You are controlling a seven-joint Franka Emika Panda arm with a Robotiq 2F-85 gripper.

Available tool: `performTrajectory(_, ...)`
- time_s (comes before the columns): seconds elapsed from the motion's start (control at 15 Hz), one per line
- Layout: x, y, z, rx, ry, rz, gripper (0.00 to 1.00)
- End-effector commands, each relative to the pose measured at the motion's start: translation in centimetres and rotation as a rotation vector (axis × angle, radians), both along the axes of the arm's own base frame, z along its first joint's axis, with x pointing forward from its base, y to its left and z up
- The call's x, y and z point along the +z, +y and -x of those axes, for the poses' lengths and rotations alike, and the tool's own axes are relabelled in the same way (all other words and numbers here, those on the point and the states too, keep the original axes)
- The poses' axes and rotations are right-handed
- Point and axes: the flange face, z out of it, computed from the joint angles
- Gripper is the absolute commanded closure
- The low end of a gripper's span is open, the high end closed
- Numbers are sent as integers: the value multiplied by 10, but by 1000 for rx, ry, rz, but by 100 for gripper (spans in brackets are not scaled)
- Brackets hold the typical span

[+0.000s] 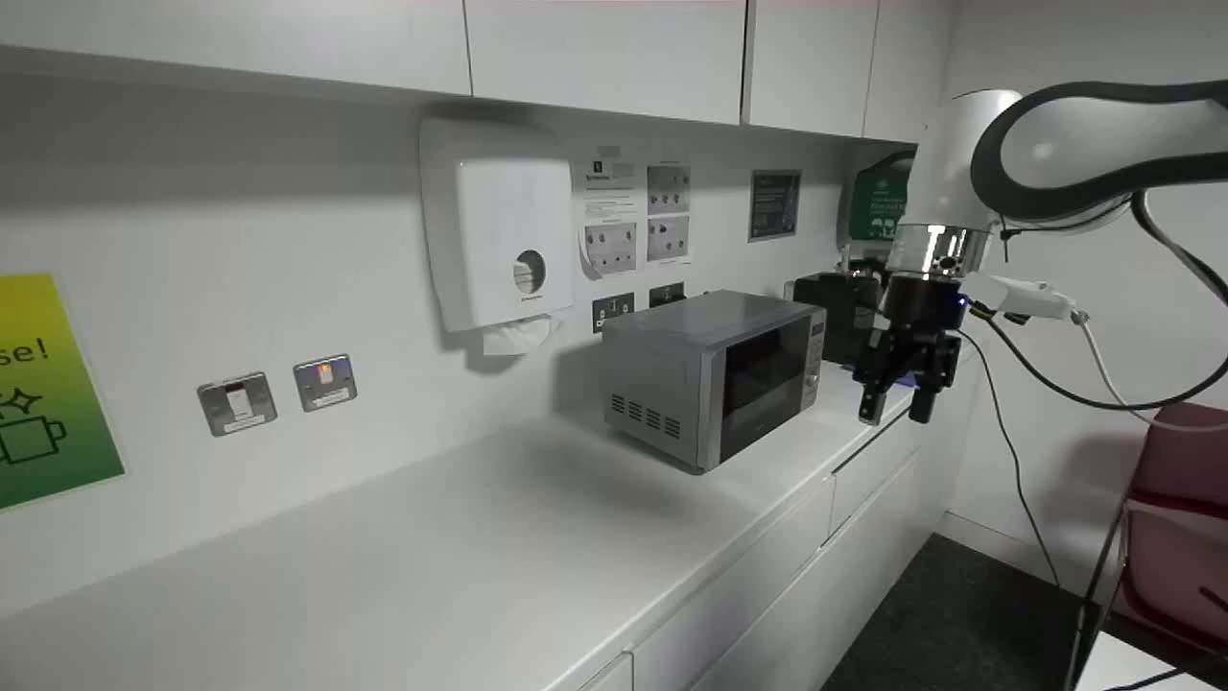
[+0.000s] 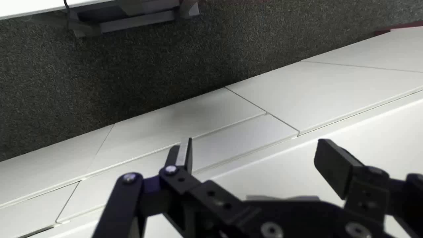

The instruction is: Press a button on the microwave

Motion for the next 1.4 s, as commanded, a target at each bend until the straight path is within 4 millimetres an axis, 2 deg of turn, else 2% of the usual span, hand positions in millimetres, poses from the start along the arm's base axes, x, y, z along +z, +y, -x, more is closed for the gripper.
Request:
performTrajectory(0.0, 1, 0, 0, 0, 0, 0, 0)
performTrajectory(0.33, 1, 0, 0, 0, -1, 0, 0)
performTrajectory(0.53, 5, -12, -5, -163, -94, -36, 0)
performTrajectory(0.67, 4, -31, -8, -266, -113, -49, 0)
performTrajectory(0.93, -1, -92, -1, -465, -129, -62, 0)
performTrajectory(1.33, 18, -185, 22, -723, -232, -112, 0)
